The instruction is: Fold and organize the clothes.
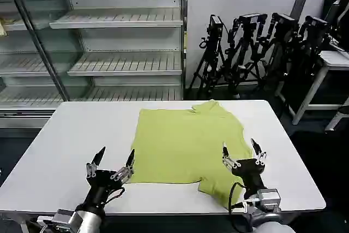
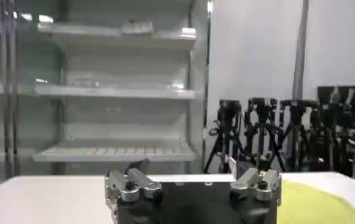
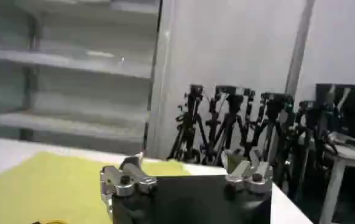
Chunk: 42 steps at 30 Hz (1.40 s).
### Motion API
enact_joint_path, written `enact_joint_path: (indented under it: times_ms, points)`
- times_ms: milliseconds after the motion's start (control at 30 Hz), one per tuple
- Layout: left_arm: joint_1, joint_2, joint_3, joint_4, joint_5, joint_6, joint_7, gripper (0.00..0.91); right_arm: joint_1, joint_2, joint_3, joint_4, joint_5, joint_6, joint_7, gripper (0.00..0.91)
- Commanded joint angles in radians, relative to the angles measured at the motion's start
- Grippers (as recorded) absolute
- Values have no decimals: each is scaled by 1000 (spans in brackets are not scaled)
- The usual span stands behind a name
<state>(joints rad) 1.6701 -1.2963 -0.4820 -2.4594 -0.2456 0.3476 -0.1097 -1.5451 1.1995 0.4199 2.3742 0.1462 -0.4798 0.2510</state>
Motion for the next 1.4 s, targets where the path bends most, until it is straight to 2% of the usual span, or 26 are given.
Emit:
enact_joint_path:
  times_ms: [33,133,433,967,1000,1033,1067,1100,1133,1167,1200,1233,1267,1400]
  points:
    - [24,19,3,-34,-13,139,1,907,-47,-30,20,33,31,-71,-10,907]
    - [27,37,7,-27,27,229,0,907,-94,-58,41,33,50,-99,-9,907]
    - [-22,81,33,77,29,230,-24,907,-162,-56,67,-7,104,-98,2,907]
    - [-132,102,93,240,-12,230,-36,907,-197,-19,5,-20,73,-91,5,907]
    - [-139,101,96,247,-15,230,-38,887,-197,-18,3,-20,74,-91,5,907]
    - [-142,101,98,251,-16,230,-39,675,-199,-17,2,-20,75,-91,5,907]
    - [-146,100,101,258,-17,230,-41,191,-202,-14,-4,-19,77,-92,4,907]
    - [-149,99,103,258,-19,230,-41,101,-205,-12,-8,-18,79,-92,4,867]
    - [-151,98,103,262,-19,230,-42,30,-207,-11,-15,-18,82,-92,4,564]
    - [-154,97,105,266,-22,230,-44,20,-210,-9,-21,-20,84,-92,4,383]
    - [-156,96,106,269,-23,230,-47,20,-211,-7,-24,-23,87,-92,4,81]
    - [-157,95,106,273,-25,229,-52,20,-213,-6,-25,-26,89,-92,3,81]
    - [-160,94,104,278,-35,228,-56,20,-214,-6,-28,-30,93,-88,0,0]
    - [-161,94,104,284,-56,228,-58,30,-223,-6,-30,-34,111,-72,1,0]
